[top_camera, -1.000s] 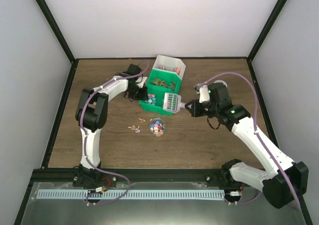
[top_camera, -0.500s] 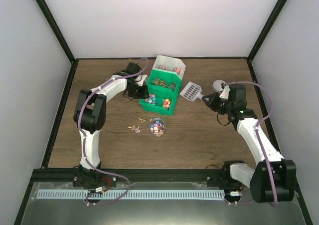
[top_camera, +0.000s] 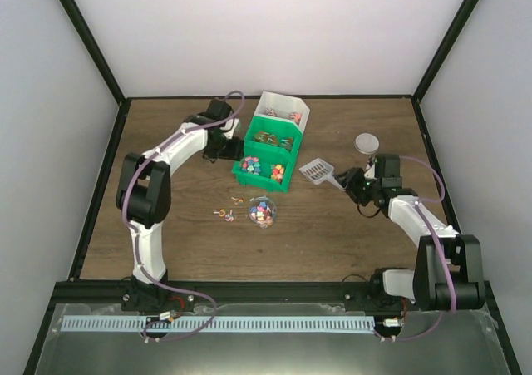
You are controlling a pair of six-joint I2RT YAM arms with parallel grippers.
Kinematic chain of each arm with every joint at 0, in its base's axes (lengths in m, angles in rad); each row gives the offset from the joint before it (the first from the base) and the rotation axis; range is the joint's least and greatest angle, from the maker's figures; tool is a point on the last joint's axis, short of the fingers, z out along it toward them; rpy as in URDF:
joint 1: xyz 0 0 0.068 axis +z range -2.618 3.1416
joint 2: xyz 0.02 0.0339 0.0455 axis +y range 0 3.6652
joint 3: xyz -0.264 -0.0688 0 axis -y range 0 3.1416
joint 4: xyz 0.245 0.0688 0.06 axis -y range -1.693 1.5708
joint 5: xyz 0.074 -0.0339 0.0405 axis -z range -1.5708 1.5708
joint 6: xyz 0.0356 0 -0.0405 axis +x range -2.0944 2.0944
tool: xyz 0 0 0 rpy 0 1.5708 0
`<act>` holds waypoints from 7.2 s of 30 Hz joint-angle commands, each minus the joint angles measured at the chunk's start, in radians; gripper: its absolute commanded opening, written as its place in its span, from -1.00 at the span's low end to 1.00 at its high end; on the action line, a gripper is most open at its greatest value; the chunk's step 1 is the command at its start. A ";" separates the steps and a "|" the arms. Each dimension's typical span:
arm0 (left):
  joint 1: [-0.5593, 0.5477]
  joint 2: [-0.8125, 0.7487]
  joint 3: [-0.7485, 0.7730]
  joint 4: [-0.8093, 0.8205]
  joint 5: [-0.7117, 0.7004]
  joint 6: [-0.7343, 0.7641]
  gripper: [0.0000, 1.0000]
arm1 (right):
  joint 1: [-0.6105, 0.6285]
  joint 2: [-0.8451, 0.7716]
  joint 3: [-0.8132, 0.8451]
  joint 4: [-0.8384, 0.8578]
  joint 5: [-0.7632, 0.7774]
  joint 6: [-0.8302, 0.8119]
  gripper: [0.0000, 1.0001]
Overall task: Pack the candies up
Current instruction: Place the spatula at the center of the board, then adjust the storage box at the center of the board, then pick up the bottle lid at the center of the board.
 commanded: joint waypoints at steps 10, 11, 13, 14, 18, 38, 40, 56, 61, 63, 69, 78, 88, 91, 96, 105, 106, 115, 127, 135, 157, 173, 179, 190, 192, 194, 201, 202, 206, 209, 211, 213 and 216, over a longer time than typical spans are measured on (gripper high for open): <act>0.060 -0.320 -0.133 0.091 -0.378 -0.199 1.00 | -0.010 -0.086 0.106 -0.236 0.267 -0.221 0.59; 0.076 -0.320 -0.144 0.090 -0.344 -0.211 1.00 | -0.010 -0.089 0.120 -0.256 0.282 -0.236 0.60; 0.089 -0.324 -0.167 0.094 -0.326 -0.234 1.00 | -0.010 -0.092 0.153 -0.299 0.312 -0.271 0.60; 0.090 -0.333 -0.186 0.097 -0.332 -0.235 1.00 | -0.010 -0.094 0.163 -0.305 0.319 -0.289 0.60; 0.090 -0.394 -0.264 0.152 -0.311 -0.230 1.00 | -0.005 -0.085 0.179 -0.175 0.145 -0.407 0.54; 0.097 -0.524 -0.420 0.155 -0.227 -0.230 1.00 | 0.292 0.668 0.960 -0.318 -0.072 -1.023 0.51; 0.097 -0.529 -0.423 0.145 -0.227 -0.216 1.00 | 0.296 0.687 0.975 -0.317 -0.082 -1.043 0.51; 0.119 -0.505 -0.416 0.118 -0.224 -0.126 1.00 | 0.448 0.806 1.005 -0.301 0.116 -0.991 0.23; 0.128 -0.497 -0.417 0.119 -0.223 -0.111 1.00 | 0.455 0.822 1.015 -0.307 0.161 -0.974 -0.15; 0.131 -0.494 -0.417 0.121 -0.224 -0.111 1.00 | 0.457 0.826 1.021 -0.308 0.178 -0.963 -0.26; 0.135 -0.485 -0.422 0.127 -0.218 -0.111 1.00 | 0.469 0.847 1.066 -0.339 0.197 -0.943 -0.52; 0.137 -0.481 -0.442 0.150 -0.200 -0.126 1.00 | 0.502 0.924 1.167 -0.450 0.260 -0.907 -0.61; 0.139 -0.478 -0.445 0.145 -0.209 -0.117 1.00 | 0.513 1.013 1.302 -0.497 0.313 -0.801 -0.41; 0.139 -0.482 -0.442 0.136 -0.201 -0.120 1.00 | 0.513 1.029 1.342 -0.501 0.305 -0.759 -0.67; 0.139 -0.483 -0.445 0.132 -0.201 -0.122 1.00 | 0.513 1.041 1.363 -0.517 0.356 -0.596 -0.95; 0.139 -0.450 -0.447 0.153 -0.152 -0.150 1.00 | 0.511 1.095 1.441 -0.610 0.371 -0.251 -0.99; 0.139 -0.446 -0.450 0.158 -0.144 -0.152 1.00 | 0.510 1.102 1.449 -0.619 0.364 -0.220 -0.99; 0.138 -0.448 -0.498 0.182 -0.106 -0.162 1.00 | 0.510 1.111 1.417 -0.557 0.219 -0.029 -0.97; 0.107 -0.464 -0.566 0.224 -0.033 -0.195 1.00 | 0.512 1.015 1.290 -0.500 0.214 -0.132 -0.01; 0.005 -0.438 -0.566 0.230 -0.023 -0.199 1.00 | 0.512 0.845 1.157 -0.455 0.292 -0.237 0.27; -0.042 -0.405 -0.521 0.229 -0.075 -0.216 1.00 | 0.035 0.555 0.921 -0.433 0.430 -0.173 1.00; -0.042 -0.323 -0.414 0.218 -0.089 -0.166 1.00 | -0.053 0.882 1.182 -0.621 0.571 -0.241 0.92; -0.041 -0.309 -0.412 0.217 -0.083 -0.159 1.00 | -0.094 0.940 1.221 -0.631 0.555 -0.261 0.93; -0.041 -0.291 -0.398 0.209 -0.089 -0.167 1.00 | -0.102 0.996 1.231 -0.592 0.550 -0.280 0.92; -0.040 -0.289 -0.396 0.208 -0.090 -0.166 1.00 | -0.103 1.003 1.238 -0.590 0.546 -0.284 0.93; -0.041 -0.287 -0.395 0.208 -0.091 -0.166 1.00 | -0.103 1.016 1.247 -0.594 0.549 -0.287 0.93; -0.039 -0.278 -0.384 0.203 -0.113 -0.167 1.00 | -0.104 1.032 1.268 -0.602 0.556 -0.298 0.92; -0.039 -0.276 -0.384 0.202 -0.114 -0.168 1.00 | -0.105 1.025 1.265 -0.595 0.554 -0.300 0.93; -0.039 -0.269 -0.382 0.205 -0.111 -0.167 1.00 | -0.105 1.017 1.267 -0.576 0.555 -0.313 0.99; -0.039 -0.265 -0.380 0.205 -0.111 -0.166 1.00 | -0.105 1.025 1.277 -0.574 0.552 -0.320 1.00; -0.039 -0.263 -0.379 0.205 -0.113 -0.166 1.00 | -0.105 1.036 1.284 -0.578 0.553 -0.324 1.00; -0.039 -0.263 -0.379 0.205 -0.115 -0.165 1.00 | -0.105 1.042 1.287 -0.583 0.555 -0.327 1.00; -0.039 -0.263 -0.379 0.205 -0.119 -0.165 1.00 | -0.104 1.042 1.284 -0.575 0.557 -0.332 1.00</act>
